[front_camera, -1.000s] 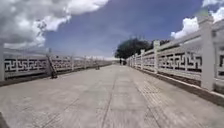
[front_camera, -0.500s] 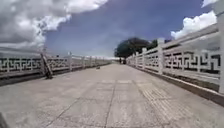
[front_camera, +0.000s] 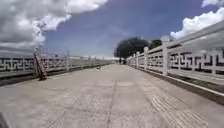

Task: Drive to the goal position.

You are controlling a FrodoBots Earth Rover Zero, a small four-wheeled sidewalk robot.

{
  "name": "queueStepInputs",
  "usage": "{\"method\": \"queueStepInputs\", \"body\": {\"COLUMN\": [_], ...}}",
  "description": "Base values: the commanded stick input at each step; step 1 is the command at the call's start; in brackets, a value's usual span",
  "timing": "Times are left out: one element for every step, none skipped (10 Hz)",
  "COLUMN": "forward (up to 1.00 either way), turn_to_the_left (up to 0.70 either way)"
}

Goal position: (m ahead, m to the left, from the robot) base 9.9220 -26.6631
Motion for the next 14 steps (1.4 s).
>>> {"method": "queueStepInputs", "body": {"forward": [0.70,0.70,0.70,0.70,0.70,0.70,0.70,0.70,0.70,0.70,0.70,0.70,0.70,0.70], "turn_to_the_left": [0.00,0.00,0.00,0.00,0.00,0.00,0.00,0.00,0.00,0.00,0.00,0.00,0.00,0.00]}}
